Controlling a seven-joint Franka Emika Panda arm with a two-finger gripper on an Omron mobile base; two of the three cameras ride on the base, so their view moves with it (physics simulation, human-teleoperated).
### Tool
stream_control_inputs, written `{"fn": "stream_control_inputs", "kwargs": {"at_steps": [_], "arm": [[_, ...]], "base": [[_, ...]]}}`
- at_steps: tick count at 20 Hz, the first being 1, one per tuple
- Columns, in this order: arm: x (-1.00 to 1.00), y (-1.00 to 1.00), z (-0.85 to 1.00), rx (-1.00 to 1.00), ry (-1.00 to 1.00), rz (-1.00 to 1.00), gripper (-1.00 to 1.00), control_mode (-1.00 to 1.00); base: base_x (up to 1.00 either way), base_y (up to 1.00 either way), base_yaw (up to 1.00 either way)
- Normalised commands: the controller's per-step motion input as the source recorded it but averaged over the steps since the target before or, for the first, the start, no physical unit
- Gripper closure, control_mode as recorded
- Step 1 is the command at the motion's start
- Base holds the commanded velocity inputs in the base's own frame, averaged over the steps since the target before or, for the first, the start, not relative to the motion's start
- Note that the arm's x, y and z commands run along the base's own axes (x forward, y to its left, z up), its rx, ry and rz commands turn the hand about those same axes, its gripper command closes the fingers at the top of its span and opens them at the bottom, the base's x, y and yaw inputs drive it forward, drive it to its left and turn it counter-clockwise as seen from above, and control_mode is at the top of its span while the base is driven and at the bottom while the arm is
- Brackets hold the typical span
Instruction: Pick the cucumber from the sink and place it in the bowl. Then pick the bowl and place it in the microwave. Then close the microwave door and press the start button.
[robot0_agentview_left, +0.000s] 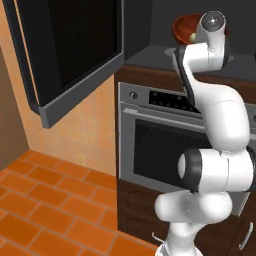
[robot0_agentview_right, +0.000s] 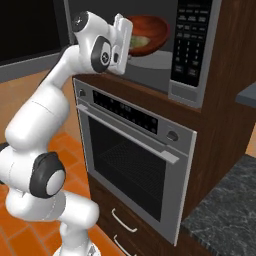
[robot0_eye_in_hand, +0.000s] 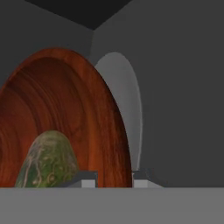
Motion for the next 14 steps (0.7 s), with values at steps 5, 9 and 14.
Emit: {"fn": "stream_control_inputs", "kwargs": {"at_steps": [5,9,14], "arm": [[0.26,-0.32,-0.41,0.0,0.0,0.0,1.0,-1.0],[0.33,-0.35,-0.37,0.0,0.0,0.0,1.0,-1.0],[0.37,-0.28,-0.34,0.0,0.0,0.0,1.0,-1.0]], "base": [[0.0,0.0,0.0],[0.0,0.0,0.0],[0.0,0.0,0.0]]}}
